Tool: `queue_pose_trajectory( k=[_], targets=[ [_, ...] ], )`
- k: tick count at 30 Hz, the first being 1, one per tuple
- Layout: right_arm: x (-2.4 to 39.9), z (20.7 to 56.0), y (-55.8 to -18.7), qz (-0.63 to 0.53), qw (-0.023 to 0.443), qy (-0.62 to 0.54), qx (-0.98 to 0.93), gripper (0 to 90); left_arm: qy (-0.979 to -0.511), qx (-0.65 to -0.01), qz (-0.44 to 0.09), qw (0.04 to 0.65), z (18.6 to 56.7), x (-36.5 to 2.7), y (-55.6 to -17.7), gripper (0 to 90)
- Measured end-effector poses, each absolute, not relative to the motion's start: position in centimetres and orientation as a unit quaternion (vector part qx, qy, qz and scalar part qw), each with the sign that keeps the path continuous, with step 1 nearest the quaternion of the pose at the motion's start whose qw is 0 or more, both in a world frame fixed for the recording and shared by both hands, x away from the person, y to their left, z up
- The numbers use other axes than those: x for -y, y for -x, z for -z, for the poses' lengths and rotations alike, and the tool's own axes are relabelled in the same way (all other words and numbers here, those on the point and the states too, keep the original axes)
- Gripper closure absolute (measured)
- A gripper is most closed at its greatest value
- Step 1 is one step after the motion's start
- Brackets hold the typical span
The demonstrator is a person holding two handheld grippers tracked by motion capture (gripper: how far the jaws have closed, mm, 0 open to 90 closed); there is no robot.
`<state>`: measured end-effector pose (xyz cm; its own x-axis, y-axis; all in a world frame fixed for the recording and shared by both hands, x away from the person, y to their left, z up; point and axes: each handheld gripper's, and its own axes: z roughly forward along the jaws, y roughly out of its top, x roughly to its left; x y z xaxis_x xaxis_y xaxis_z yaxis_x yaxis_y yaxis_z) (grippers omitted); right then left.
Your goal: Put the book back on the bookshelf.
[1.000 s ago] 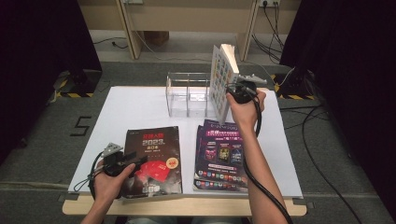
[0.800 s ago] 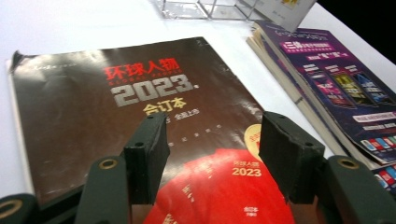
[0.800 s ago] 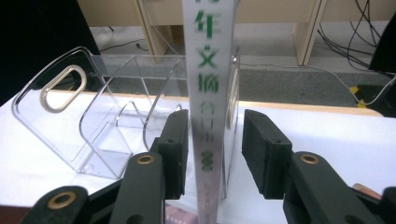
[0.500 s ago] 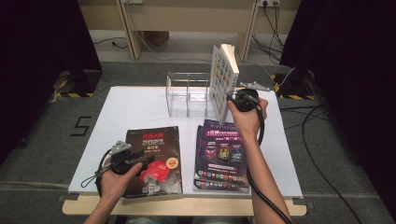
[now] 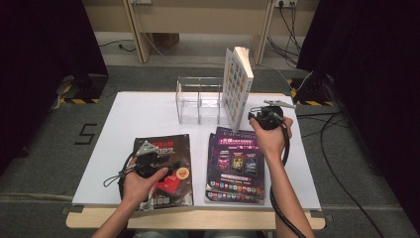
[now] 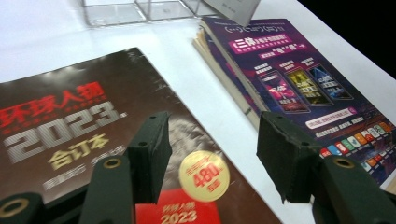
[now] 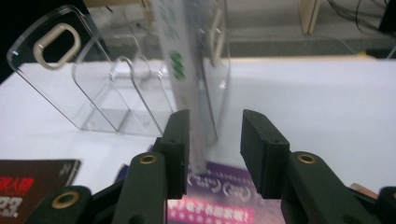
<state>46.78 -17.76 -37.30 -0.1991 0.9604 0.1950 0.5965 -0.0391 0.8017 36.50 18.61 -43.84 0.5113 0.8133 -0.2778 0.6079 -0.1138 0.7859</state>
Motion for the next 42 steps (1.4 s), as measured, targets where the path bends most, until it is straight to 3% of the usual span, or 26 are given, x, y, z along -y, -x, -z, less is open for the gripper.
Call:
queue_pose_trajectory(
  k=[9,22,42],
  targets=[
    [20.9,40.9,-45.9,-0.365,0.179,-0.636,-0.656,65.4,-0.752,-0.478,-0.072,0.447,44.8,-15.5,-38.1,49.2],
    [22.2,45.1,-45.3,-0.325,0.113,-0.67,-0.658,63.8,-0.761,-0.481,-0.033,0.434,46.2,-12.3,-39.6,50.8],
    [22.5,46.9,-45.1,-0.33,0.072,-0.683,-0.648,60.7,-0.753,-0.504,-0.002,0.422,48.0,-9.9,-40.7,49.6]
  ],
)
